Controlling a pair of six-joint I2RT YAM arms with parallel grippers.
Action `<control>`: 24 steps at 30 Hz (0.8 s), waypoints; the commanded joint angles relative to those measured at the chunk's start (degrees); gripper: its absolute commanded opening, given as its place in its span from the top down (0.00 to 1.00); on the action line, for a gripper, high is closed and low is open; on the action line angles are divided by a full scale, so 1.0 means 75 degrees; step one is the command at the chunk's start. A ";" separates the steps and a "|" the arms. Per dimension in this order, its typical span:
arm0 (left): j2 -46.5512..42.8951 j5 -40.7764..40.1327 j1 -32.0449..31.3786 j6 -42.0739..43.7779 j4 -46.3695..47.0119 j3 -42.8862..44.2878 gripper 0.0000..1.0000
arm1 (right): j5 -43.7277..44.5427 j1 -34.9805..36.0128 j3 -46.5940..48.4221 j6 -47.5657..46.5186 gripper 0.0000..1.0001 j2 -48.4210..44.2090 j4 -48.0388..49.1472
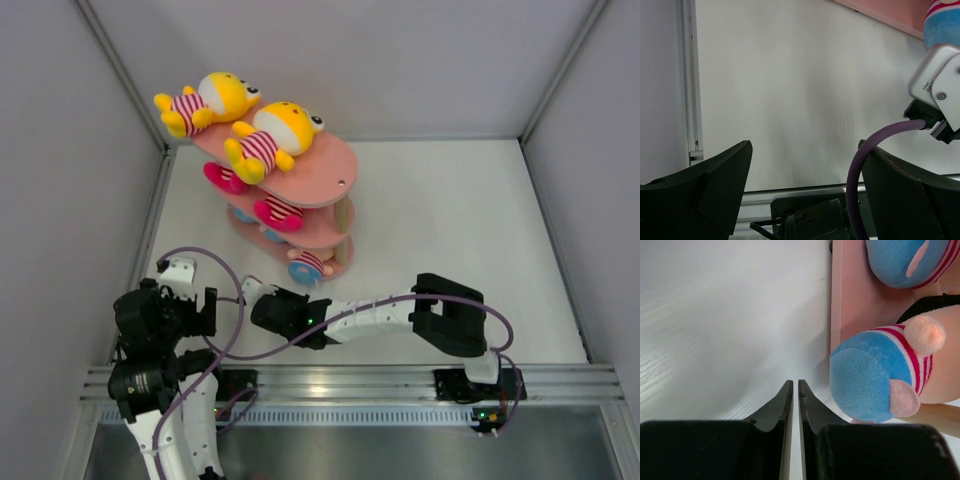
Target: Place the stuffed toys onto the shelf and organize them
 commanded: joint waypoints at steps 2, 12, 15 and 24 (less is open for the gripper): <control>-0.0021 -0.1515 0.0124 0.0116 0.1477 0.0042 0.08 | 0.0013 0.0094 -0.0426 -0.0041 0.92 -0.0496 -0.0189; -0.0033 -0.1468 0.0124 0.0152 0.1465 0.0018 0.08 | -0.0304 -0.0703 -0.0227 -0.0158 0.92 -0.0121 0.0397; -0.0021 -0.1422 0.0124 0.0175 0.1477 -0.0016 0.08 | -0.0316 -0.0903 -0.0098 -0.0216 0.92 0.0019 0.0526; 0.0002 -0.1386 0.0124 0.0257 0.1488 -0.0075 0.08 | -0.0093 -0.1196 0.0370 -0.0498 0.91 0.0582 0.0761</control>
